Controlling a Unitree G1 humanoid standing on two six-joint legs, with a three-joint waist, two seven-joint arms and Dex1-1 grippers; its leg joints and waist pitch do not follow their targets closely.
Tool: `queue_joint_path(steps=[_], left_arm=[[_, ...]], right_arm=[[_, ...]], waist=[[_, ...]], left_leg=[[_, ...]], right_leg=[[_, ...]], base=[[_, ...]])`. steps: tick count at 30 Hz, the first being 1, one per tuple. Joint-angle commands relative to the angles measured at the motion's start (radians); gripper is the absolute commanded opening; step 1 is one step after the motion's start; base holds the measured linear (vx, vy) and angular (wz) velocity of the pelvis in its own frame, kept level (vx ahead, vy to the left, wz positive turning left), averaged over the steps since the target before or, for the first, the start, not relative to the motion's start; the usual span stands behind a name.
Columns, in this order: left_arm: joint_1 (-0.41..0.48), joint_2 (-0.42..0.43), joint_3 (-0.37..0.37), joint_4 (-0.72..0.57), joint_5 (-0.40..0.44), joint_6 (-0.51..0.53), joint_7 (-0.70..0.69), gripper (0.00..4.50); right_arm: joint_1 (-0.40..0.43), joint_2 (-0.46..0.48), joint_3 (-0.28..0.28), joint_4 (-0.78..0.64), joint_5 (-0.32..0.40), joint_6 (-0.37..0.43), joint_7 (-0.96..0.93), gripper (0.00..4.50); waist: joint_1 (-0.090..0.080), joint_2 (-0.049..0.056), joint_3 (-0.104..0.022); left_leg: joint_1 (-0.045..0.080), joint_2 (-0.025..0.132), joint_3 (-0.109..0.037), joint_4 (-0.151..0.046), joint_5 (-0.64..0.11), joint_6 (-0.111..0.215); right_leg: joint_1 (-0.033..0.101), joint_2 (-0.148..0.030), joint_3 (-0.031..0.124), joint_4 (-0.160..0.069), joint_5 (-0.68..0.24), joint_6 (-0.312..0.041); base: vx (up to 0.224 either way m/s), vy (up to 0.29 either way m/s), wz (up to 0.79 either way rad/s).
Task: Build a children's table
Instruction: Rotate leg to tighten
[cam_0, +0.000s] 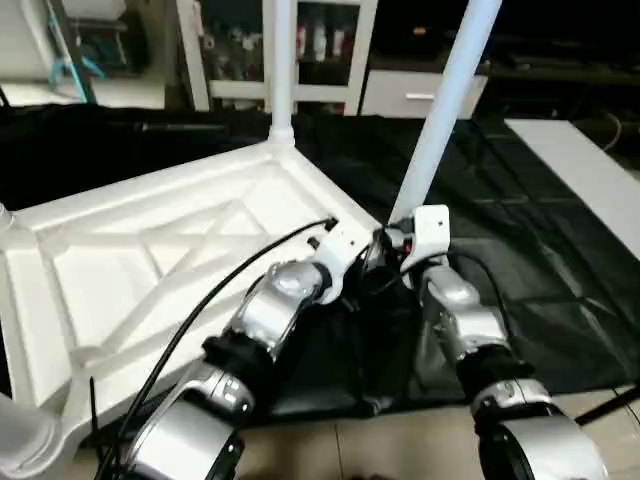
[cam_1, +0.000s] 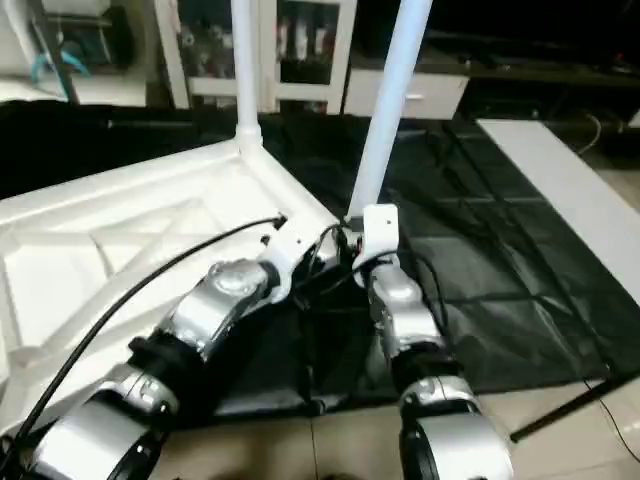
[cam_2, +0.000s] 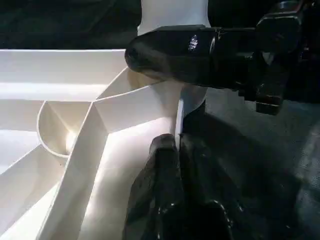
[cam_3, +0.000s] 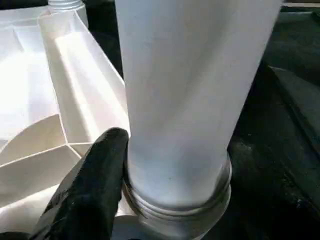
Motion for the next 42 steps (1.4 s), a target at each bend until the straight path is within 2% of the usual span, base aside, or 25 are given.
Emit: queue_joint_path(steps=[1, 3, 5, 7, 8, 9, 10, 11, 13, 14, 15, 17, 18, 20, 21, 25, 26, 27, 31, 32, 35, 36, 38, 39, 42], left_arm=[[-0.044, -0.012, 0.065, 0.028, 0.004, -0.07, 0.154, 0.0], [-0.043, -0.01, 0.065, 0.033, 0.002, -0.089, 0.145, 0.0], [-0.039, -0.003, 0.066, 0.03, 0.0, -0.101, 0.128, 0.0], [-0.034, 0.008, 0.067, 0.027, -0.004, -0.11, 0.109, 0.0], [-0.03, 0.014, 0.064, 0.026, -0.007, -0.12, 0.087, 0.0], [-0.022, 0.024, 0.063, 0.022, -0.012, -0.128, 0.06, 0.0], [-0.015, 0.032, 0.061, 0.02, -0.013, -0.133, 0.04, 0.0], [-0.009, 0.039, 0.055, 0.018, -0.013, -0.142, 0.022, 0.0], [0.007, 0.055, 0.046, 0.016, -0.014, -0.163, -0.02, 0.0], [0.033, 0.087, 0.024, 0.012, -0.015, -0.181, -0.099, 0.0], [0.044, 0.101, 0.017, 0.009, -0.015, -0.186, -0.125, 0.0], [0.055, 0.117, 0.011, 0.002, -0.018, -0.188, -0.16, 0.0], [0.063, 0.128, 0.006, -0.008, -0.023, -0.189, -0.189, 0.0], [0.079, 0.153, -0.007, -0.027, -0.03, -0.19, -0.255, 0.0], [0.102, 0.189, -0.031, -0.059, -0.038, -0.194, -0.351, 0.0], [0.13, 0.243, -0.07, -0.103, -0.042, -0.186, -0.475, 0.0], [0.143, 0.268, -0.092, -0.121, -0.037, -0.179, -0.522, 0.0], [0.147, 0.277, -0.1, -0.125, -0.032, -0.183, -0.536, 0.0], [0.142, 0.27, -0.083, -0.114, -0.006, -0.207, -0.462, 0.0], [0.134, 0.253, -0.063, -0.106, -0.008, -0.212, -0.419, 0.0], [0.097, 0.187, 0.013, -0.097, -0.053, -0.19, -0.309, 0.0], [0.085, 0.168, 0.036, -0.095, -0.07, -0.182, -0.28, 0.2], [0.07, 0.142, 0.06, -0.108, -0.104, -0.158, -0.268, 0.32], [0.046, 0.107, 0.077, -0.133, -0.143, -0.131, -0.275, 0.32], [0.018, 0.085, 0.078, -0.12, -0.14, -0.134, -0.255, 0.64]], right_arm=[[0.0, 0.098, 0.064, 0.015, -0.006, -0.03, 0.075, 2.65], [-0.002, 0.102, 0.046, 0.015, 0.024, -0.064, 0.111, 2.65], [0.011, 0.098, 0.034, -0.015, 0.055, -0.086, 0.169, 2.65], [0.031, 0.075, 0.026, -0.051, 0.068, -0.103, 0.21, 3.34], [0.041, 0.064, 0.018, -0.068, 0.08, -0.102, 0.233, 3.34], [0.055, 0.043, 0.009, -0.089, 0.084, -0.109, 0.252, 3.34], [0.065, 0.028, 0.002, -0.105, 0.088, -0.116, 0.274, 3.45], [0.072, 0.016, 0.003, -0.116, 0.088, -0.119, 0.285, 3.62], [0.09, -0.012, 0.001, -0.147, 0.096, -0.12, 0.314, 3.74], [0.119, -0.064, 0.007, -0.201, 0.112, -0.095, 0.379, 3.79], [0.133, -0.091, 0.016, -0.225, 0.111, -0.087, 0.412, 3.92], [0.152, -0.126, 0.031, -0.257, 0.107, -0.07, 0.463, 4.04], [0.164, -0.153, 0.043, -0.277, 0.101, -0.063, 0.498, 4.14], [0.192, -0.208, 0.065, -0.32, 0.09, -0.039, 0.578, 4.26], [0.23, -0.284, 0.096, -0.385, 0.087, 0.0, 0.699, 4.35], [0.282, -0.387, 0.125, -0.482, 0.119, 0.07, 0.839, 4.44], [0.302, -0.437, 0.134, -0.512, 0.128, 0.096, 0.891, 4.44], [0.307, -0.456, 0.137, -0.516, 0.123, 0.095, 0.906, 4.44], [0.315, -0.5, 0.104, -0.52, 0.121, 0.102, 0.899, 4.44], [0.314, -0.505, 0.091, -0.515, 0.125, 0.104, 0.893, 4.44], [0.3, -0.52, 0.047, -0.496, 0.113, 0.11, 0.834, 4.44], [0.297, -0.523, 0.038, -0.491, 0.105, 0.109, 0.812, 4.49], [0.296, -0.523, 0.024, -0.494, 0.11, 0.112, 0.783, 4.5], [0.302, -0.516, 0.0, -0.509, 0.131, 0.129, 0.755, 4.5], [0.311, -0.51, -0.014, -0.52, 0.135, 0.137, 0.732, 4.5]], waist=[[0.003, -0.008, -0.07], [0.011, -0.009, -0.069], [0.013, -0.009, -0.069], [0.014, -0.008, -0.067], [0.015, -0.009, -0.067], [0.016, -0.007, -0.065], [0.006, -0.004, -0.067], [0.002, -0.004, -0.068], [0.0, -0.001, -0.065], [0.0, 0.002, -0.065], [0.011, -0.001, -0.064], [0.018, 0.0, -0.063], [0.018, 0.005, -0.062], [0.017, 0.001, -0.058], [0.022, 0.003, -0.058], [0.023, -0.001, -0.055], [0.025, 0.0, -0.056], [0.025, -0.001, -0.054], [0.016, -0.001, -0.053], [0.017, -0.003, -0.054], [0.016, -0.007, -0.051], [0.017, -0.007, -0.052], [0.02, -0.006, -0.053], [0.019, -0.009, -0.053], [0.02, -0.007, -0.056]], left_leg=[[0.005, 0.013, -0.002, -0.063, -0.168, 0.086], [0.006, 0.014, 0.001, -0.061, -0.137, 0.106], [0.007, 0.014, 0.002, -0.061, -0.15, 0.113], [0.007, 0.016, 0.001, -0.062, -0.164, 0.112], [0.007, 0.015, 0.001, -0.062, -0.166, 0.111], [0.004, 0.016, 0.0, -0.064, -0.179, 0.116], [-0.012, 0.016, -0.007, -0.067, -0.173, 0.112], [-0.014, 0.018, -0.011, -0.069, -0.17, 0.105], [0.008, 0.021, -0.003, -0.065, -0.185, 0.102], [0.008, 0.021, -0.004, -0.065, -0.186, 0.1], [0.008, 0.022, -0.003, -0.065, -0.18, 0.103], [0.013, 0.023, -0.001, -0.065, -0.169, 0.103], [0.014, 0.024, -0.001, -0.068, -0.186, 0.095], [0.011, 0.023, -0.002, -0.071, -0.24, 0.077], [0.011, 0.023, -0.006, -0.073, -0.255, 0.07], [0.008, 0.024, -0.006, -0.074, -0.281, 0.066], [0.006, 0.025, -0.009, -0.076, -0.286, 0.062], [0.009, 0.027, -0.008, -0.076, -0.29, 0.064], [0.006, 0.025, -0.009, -0.075, -0.319, 0.049], [0.011, 0.024, -0.009, -0.073, -0.332, 0.045], [0.009, 0.021, -0.009, -0.071, -0.342, 0.041], [0.01, 0.02, -0.011, -0.07, -0.335, 0.037], [0.013, 0.019, -0.01, -0.069, -0.336, 0.042], [0.006, 0.018, -0.012, -0.07, -0.328, 0.043], [0.004, 0.019, -0.012, -0.068, -0.308, 0.055]], right_leg=[[0.055, -0.027, 0.027, -0.048, -0.182, -0.195], [0.054, -0.025, 0.027, -0.044, -0.145, -0.209], [0.056, -0.026, 0.027, -0.045, -0.16, -0.211], [0.055, -0.027, 0.027, -0.048, -0.181, -0.208], [0.056, -0.025, 0.027, -0.049, -0.19, -0.202], [0.057, -0.026, 0.027, -0.052, -0.199, -0.197], [0.069, -0.029, 0.025, -0.047, -0.196, -0.188], [0.07, -0.028, 0.022, -0.046, -0.201, -0.184], [0.052, -0.026, 0.026, -0.054, -0.193, -0.214], [0.053, -0.026, 0.027, -0.05, -0.188, -0.222], [0.057, -0.024, 0.026, -0.051, -0.181, -0.222], [0.054, -0.023, 0.029, -0.046, -0.152, -0.232], [0.053, -0.021, 0.029, -0.048, -0.156, -0.235], [0.055, -0.024, 0.03, -0.055, -0.218, -0.219], [0.06, -0.025, 0.029, -0.058, -0.246, -0.207], [0.056, -0.025, 0.032, -0.061, -0.266, -0.199], [0.062, -0.027, 0.031, -0.061, -0.285, -0.19], [0.056, -0.027, 0.033, -0.063, -0.291, -0.187], [0.052, -0.026, 0.031, -0.071, -0.361, -0.169], [0.048, -0.027, 0.03, -0.075, -0.387, -0.163], [0.047, -0.026, 0.026, -0.084, -0.457, -0.138], [0.046, -0.025, 0.023, -0.086, -0.465, -0.132], [0.042, -0.024, 0.022, -0.088, -0.468, -0.129], [0.048, -0.025, 0.021, -0.086, -0.469, -0.125], [0.049, -0.023, 0.021, -0.082, -0.413, -0.139]], base=[[0.0, 0.0, 0.0], [0.0, 0.0, 0.0], [0.0, 0.0, 0.0], [0.0, 0.0, 0.0], [0.0, 0.0, 0.0], [0.0, 0.0, 0.0], [0.0, 0.0, 0.0], [0.0, 0.0, 0.0], [0.0, 0.0, 0.0], [0.0, 0.0, 0.0], [0.0, 0.0, 0.0], [0.0, 0.0, 0.0], [0.0, 0.0, 0.0], [0.0, 0.0, 0.0], [0.0, 0.0, 0.0], [0.0, 0.0, 0.0], [0.0, 0.0, 0.0], [0.0, 0.0, 0.0], [0.0, 0.0, 0.0], [0.0, 0.0, 0.0], [0.0, 0.0, 0.0], [0.0, 0.0, 0.0], [0.0, 0.0, 0.0], [0.0, 0.0, 0.0], [0.0, 0.0, 0.0]])
